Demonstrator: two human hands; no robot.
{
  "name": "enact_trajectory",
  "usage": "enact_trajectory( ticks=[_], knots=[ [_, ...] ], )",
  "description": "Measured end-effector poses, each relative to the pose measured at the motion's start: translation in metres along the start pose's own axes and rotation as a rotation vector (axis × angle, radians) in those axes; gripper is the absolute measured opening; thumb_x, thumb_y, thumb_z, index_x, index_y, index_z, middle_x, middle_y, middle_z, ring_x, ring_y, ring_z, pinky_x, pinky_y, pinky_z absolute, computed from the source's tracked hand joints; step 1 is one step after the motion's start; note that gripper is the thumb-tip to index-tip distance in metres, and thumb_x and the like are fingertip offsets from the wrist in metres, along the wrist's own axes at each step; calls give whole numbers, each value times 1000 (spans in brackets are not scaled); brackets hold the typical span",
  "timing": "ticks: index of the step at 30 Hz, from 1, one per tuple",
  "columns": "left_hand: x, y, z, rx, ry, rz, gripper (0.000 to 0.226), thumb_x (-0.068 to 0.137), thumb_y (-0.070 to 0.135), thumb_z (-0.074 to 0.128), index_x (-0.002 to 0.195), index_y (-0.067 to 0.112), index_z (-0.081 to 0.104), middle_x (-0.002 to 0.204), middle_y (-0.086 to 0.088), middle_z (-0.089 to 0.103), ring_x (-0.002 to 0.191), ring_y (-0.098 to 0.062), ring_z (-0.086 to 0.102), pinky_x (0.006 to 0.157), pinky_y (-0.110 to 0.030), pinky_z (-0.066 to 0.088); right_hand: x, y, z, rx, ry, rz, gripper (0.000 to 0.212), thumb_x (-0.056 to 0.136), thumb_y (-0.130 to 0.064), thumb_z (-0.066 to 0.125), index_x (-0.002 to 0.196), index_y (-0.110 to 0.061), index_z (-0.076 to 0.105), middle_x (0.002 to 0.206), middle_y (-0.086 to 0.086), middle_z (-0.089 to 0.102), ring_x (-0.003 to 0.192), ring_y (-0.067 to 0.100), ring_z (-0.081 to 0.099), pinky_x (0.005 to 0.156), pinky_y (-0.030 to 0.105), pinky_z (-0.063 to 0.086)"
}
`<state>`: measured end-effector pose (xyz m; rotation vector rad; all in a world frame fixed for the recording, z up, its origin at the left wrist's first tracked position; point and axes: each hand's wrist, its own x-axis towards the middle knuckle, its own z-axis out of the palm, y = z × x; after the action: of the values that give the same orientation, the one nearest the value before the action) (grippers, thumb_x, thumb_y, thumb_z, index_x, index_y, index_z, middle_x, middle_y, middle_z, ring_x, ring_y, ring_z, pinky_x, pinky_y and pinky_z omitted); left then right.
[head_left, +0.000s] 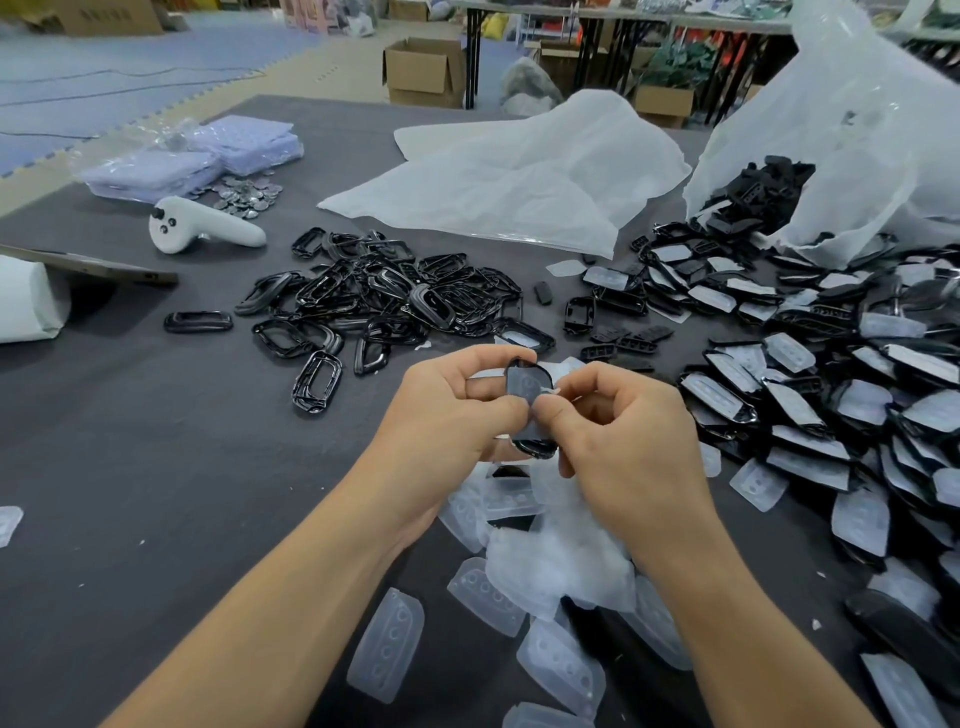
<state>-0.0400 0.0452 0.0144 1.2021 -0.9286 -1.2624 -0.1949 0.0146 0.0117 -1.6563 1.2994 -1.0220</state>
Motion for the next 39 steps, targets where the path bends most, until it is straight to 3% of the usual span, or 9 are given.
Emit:
enact_trajectory(
  ticks=[6,12,17,23,26,31,33,36,39],
  knots=[
    [0,3,0,73,92,-14,12,93,6,69,98,7,80,88,-13,80,71,-19,75,58,-24,58,-1,-2,0,7,-20,-7,15,86,-28,78,75,-23,69,58,-1,67,51,13,58,54,30,45],
    [2,2,-1,129,136,-26,12,92,6,69,90,8,81,90,-17,78,68,-18,71,63,-32,62,-1,-2,1,32,-48,-15,14,84,-25,80,76,-23,70,57,-3,67,49,10,56,53,28,45],
    [2,2,-2,132,163,-19,15,92,5,67,87,7,80,90,-17,79,69,-19,69,57,-27,57,-3,-2,0,142,-92,5,10,81,-21,80,82,-25,72,65,-2,71,52,9,59,56,26,47],
    [3,1,-3,136,171,-11,12,93,6,69,94,9,81,89,-13,79,77,-23,72,59,-28,59,-1,-3,-1,118,49,-91,13,83,-18,81,80,-28,74,69,-7,73,59,7,65,60,20,51],
    [1,1,-1,141,148,4,11,93,4,70,93,8,80,80,-9,79,69,-16,73,55,-23,56,-2,-3,0,31,67,-129,17,82,-16,81,73,-27,73,66,-11,71,58,5,65,56,13,49],
    [3,0,0,203,176,34,16,92,3,70,86,11,81,68,-5,77,58,-12,70,50,-22,54,-4,-3,2,-32,37,-196,21,88,-12,75,73,-25,69,65,-9,68,57,6,60,56,15,47],
    [4,0,0,216,206,36,16,92,4,70,85,13,81,69,-7,77,58,-14,71,50,-23,55,-3,-3,3,36,28,-187,22,90,-10,73,74,-24,68,64,-8,65,56,4,56,56,17,46],
    [6,-1,-4,209,240,37,21,92,2,69,81,15,82,74,-7,79,60,-15,73,51,-25,56,1,-4,-3,166,154,-137,21,91,-10,72,76,-23,69,63,-7,63,56,6,52,54,20,45],
    [5,2,-6,178,229,33,26,93,0,67,78,16,82,76,-6,79,61,-15,73,50,-22,55,6,0,-12,98,247,-89,20,91,-11,71,83,-30,72,68,-12,69,58,3,60,56,20,48]
  ],
)
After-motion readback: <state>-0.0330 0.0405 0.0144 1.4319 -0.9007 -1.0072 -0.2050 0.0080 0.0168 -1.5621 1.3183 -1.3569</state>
